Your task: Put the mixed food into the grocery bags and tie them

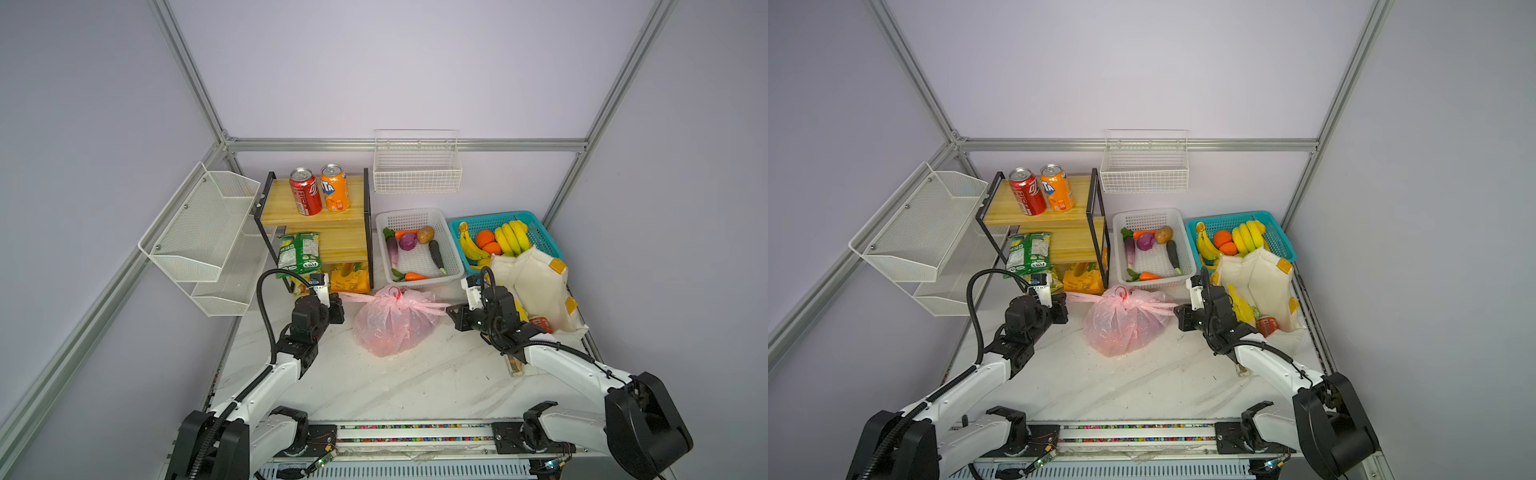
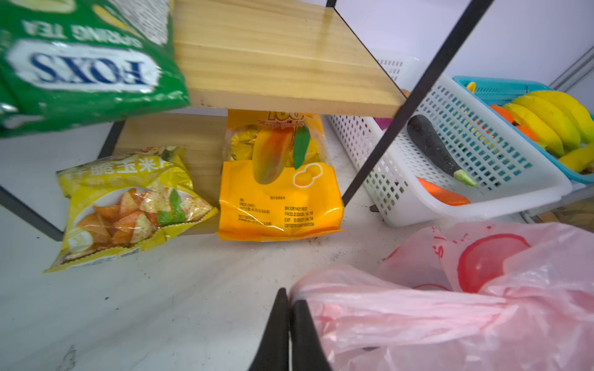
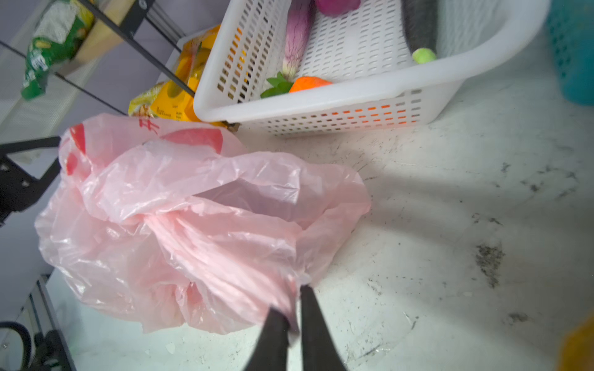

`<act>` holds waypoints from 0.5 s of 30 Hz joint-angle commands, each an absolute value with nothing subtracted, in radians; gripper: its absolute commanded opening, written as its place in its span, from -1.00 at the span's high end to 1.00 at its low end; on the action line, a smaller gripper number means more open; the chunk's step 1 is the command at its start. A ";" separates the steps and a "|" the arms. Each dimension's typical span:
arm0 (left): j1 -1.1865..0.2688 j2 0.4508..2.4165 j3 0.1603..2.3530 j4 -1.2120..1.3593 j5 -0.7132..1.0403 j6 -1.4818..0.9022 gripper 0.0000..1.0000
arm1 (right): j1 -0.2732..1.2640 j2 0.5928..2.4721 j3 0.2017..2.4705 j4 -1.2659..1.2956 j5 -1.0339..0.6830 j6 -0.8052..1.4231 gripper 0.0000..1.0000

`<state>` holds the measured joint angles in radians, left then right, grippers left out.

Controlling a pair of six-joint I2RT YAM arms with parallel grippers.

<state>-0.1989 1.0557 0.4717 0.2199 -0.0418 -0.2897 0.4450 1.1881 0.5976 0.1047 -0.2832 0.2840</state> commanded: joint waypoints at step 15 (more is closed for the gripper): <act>-0.164 0.714 0.427 0.096 0.023 -0.567 -0.99 | 0.812 1.451 1.009 -0.008 -0.143 -0.218 -0.88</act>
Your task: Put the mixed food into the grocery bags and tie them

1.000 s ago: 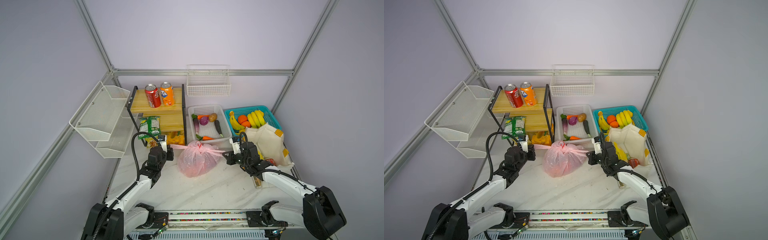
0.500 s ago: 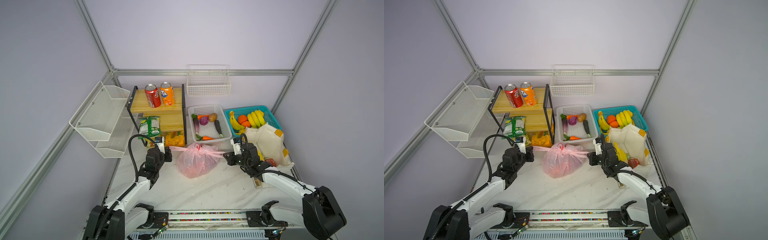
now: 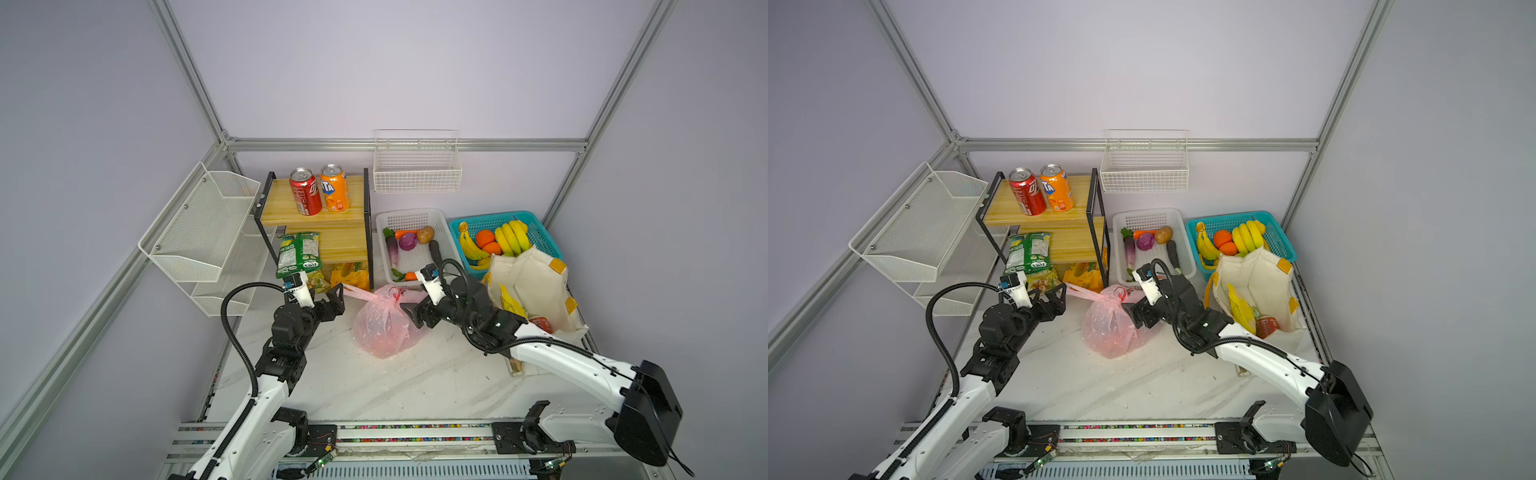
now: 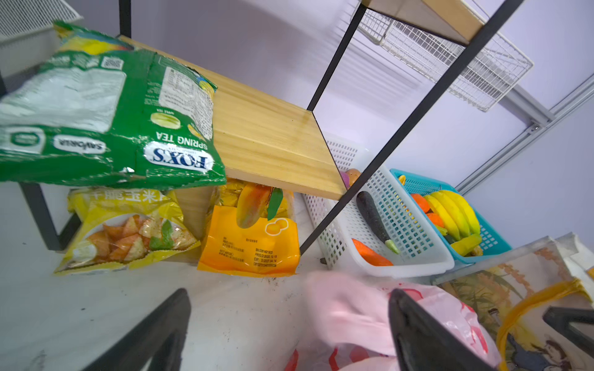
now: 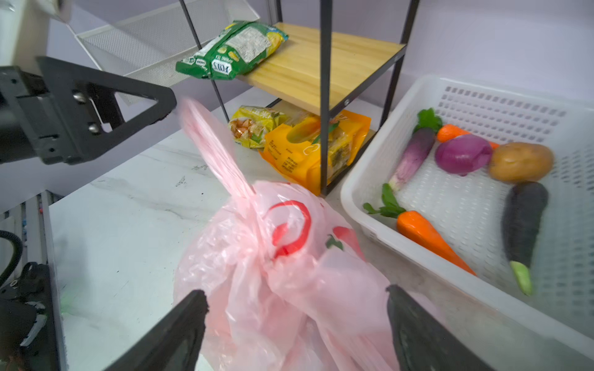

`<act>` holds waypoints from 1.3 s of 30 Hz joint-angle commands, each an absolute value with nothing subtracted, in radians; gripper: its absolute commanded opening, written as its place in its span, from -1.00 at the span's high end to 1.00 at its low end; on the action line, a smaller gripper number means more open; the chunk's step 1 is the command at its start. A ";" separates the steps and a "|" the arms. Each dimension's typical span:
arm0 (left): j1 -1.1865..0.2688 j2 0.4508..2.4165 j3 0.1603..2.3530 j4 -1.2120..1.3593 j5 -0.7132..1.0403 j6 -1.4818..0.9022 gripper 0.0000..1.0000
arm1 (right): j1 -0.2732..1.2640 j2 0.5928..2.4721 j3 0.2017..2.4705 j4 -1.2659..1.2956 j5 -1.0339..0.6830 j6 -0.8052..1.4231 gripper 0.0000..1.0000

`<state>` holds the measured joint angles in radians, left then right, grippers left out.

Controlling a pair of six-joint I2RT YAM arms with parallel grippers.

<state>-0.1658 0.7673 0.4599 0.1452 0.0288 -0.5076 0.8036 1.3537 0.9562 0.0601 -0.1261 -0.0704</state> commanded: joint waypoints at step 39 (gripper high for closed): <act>-0.164 0.651 0.524 -0.084 0.080 -0.541 -1.00 | 0.809 1.922 1.440 -0.362 -0.296 -0.328 -0.59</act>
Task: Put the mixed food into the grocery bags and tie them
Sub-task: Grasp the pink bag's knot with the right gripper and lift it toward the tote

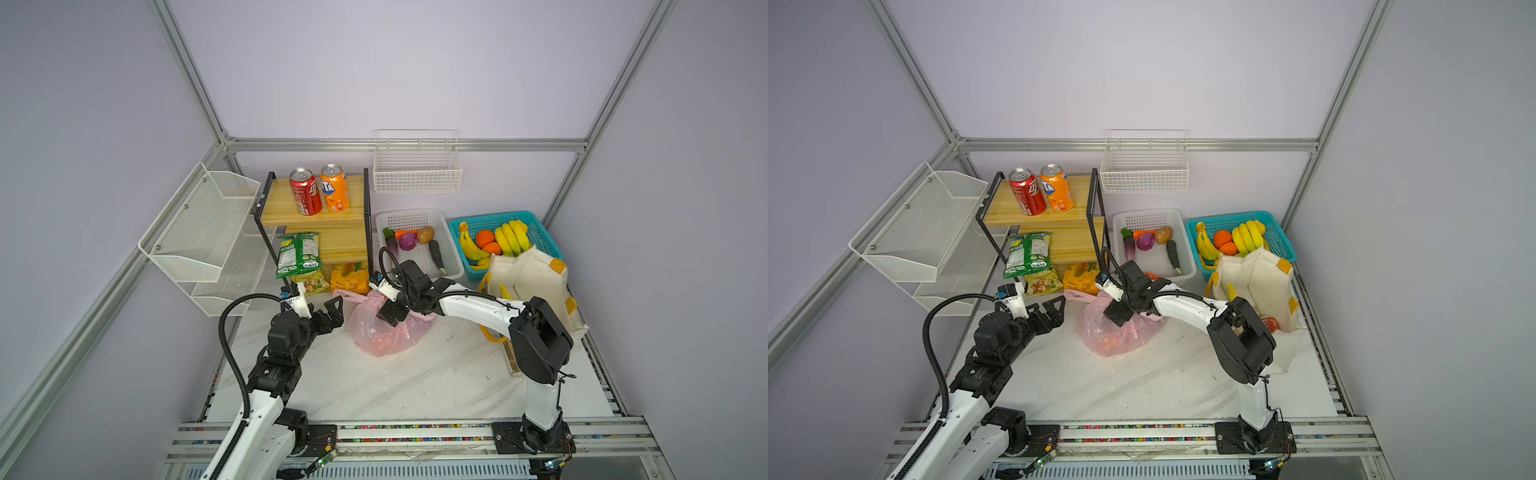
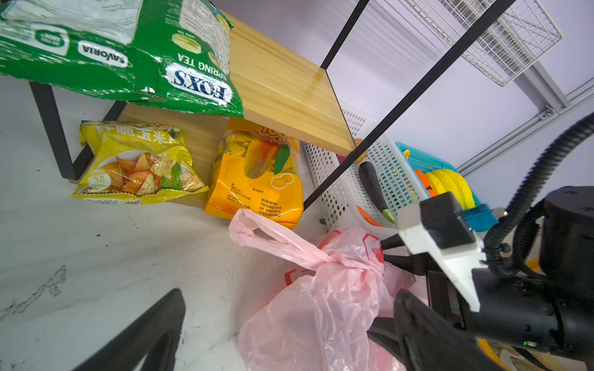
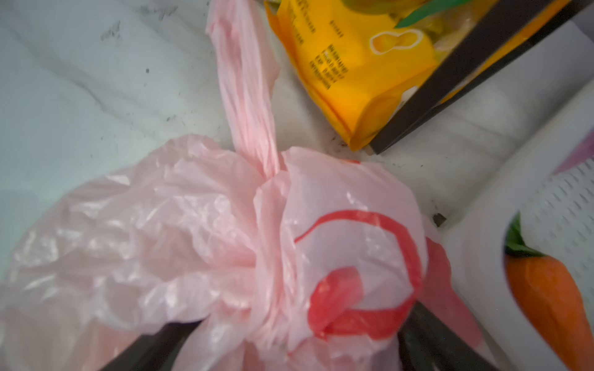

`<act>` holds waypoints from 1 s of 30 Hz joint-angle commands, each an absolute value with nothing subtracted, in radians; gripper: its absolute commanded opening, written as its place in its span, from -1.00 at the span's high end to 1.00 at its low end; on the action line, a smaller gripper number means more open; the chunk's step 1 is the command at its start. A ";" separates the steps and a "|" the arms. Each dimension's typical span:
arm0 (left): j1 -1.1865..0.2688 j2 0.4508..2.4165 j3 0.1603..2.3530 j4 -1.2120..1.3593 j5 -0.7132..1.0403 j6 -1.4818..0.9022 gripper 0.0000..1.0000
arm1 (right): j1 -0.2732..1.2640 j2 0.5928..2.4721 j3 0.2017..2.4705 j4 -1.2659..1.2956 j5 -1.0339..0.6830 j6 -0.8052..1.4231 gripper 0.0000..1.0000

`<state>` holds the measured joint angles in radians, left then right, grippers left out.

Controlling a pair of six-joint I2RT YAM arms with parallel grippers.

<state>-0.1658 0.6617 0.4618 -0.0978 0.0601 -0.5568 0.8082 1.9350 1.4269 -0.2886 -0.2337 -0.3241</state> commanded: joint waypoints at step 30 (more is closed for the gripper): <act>-0.198 0.849 0.897 -0.365 0.425 -0.431 -0.99 | 0.685 1.159 1.580 -0.815 0.457 0.393 1.00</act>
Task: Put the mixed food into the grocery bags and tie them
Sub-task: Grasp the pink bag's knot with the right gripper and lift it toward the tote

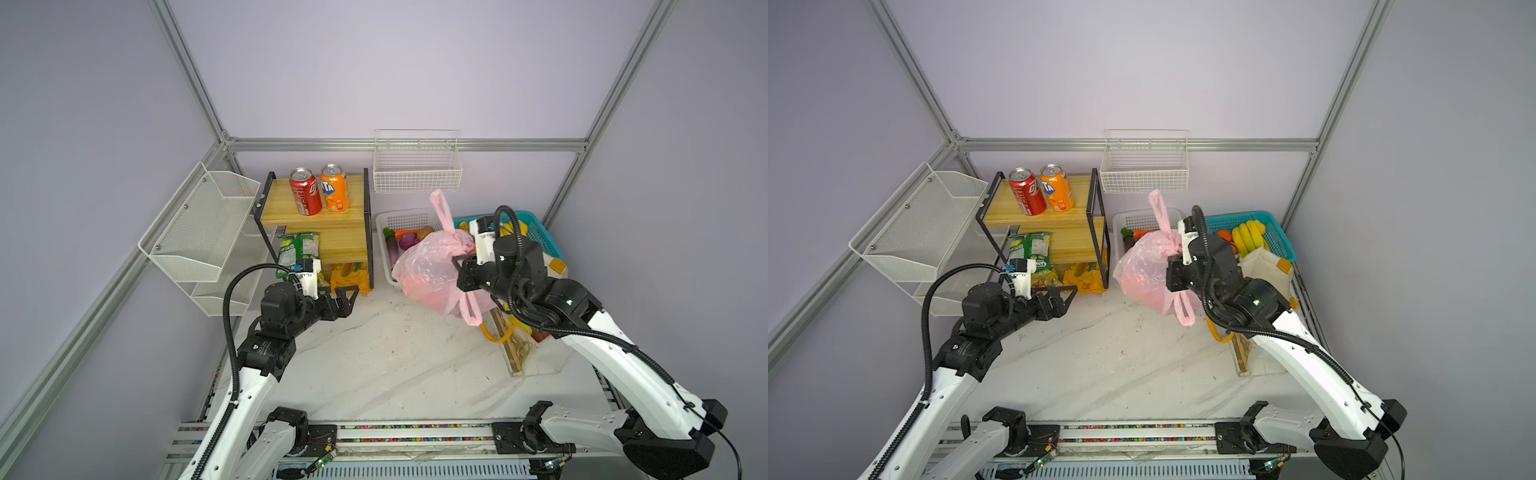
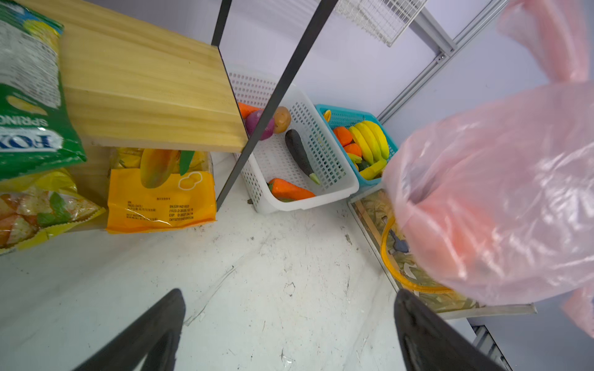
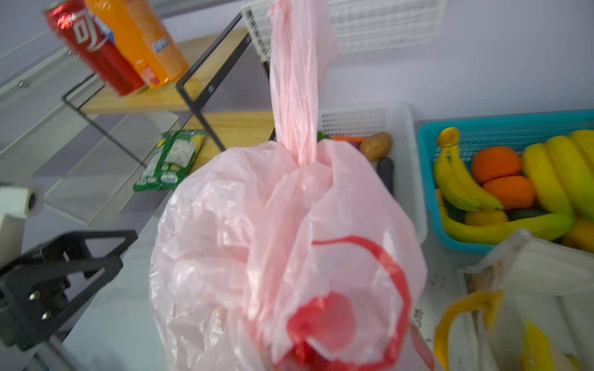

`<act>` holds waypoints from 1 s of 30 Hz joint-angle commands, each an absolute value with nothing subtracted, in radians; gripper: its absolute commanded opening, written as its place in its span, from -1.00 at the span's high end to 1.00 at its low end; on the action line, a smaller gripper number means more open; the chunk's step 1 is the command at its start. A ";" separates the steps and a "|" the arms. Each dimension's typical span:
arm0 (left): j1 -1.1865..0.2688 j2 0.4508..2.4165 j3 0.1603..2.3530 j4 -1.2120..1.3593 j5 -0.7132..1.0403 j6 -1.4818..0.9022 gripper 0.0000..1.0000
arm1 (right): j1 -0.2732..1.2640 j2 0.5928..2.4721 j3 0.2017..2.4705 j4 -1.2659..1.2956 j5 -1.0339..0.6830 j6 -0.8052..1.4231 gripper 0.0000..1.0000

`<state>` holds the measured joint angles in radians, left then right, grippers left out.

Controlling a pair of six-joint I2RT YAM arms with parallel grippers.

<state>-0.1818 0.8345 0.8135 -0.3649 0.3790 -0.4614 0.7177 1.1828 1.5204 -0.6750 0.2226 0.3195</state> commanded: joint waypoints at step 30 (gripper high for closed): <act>-0.215 0.836 0.850 -0.319 0.436 -0.431 -1.00 | 0.309 1.158 1.299 -0.882 0.663 0.326 1.00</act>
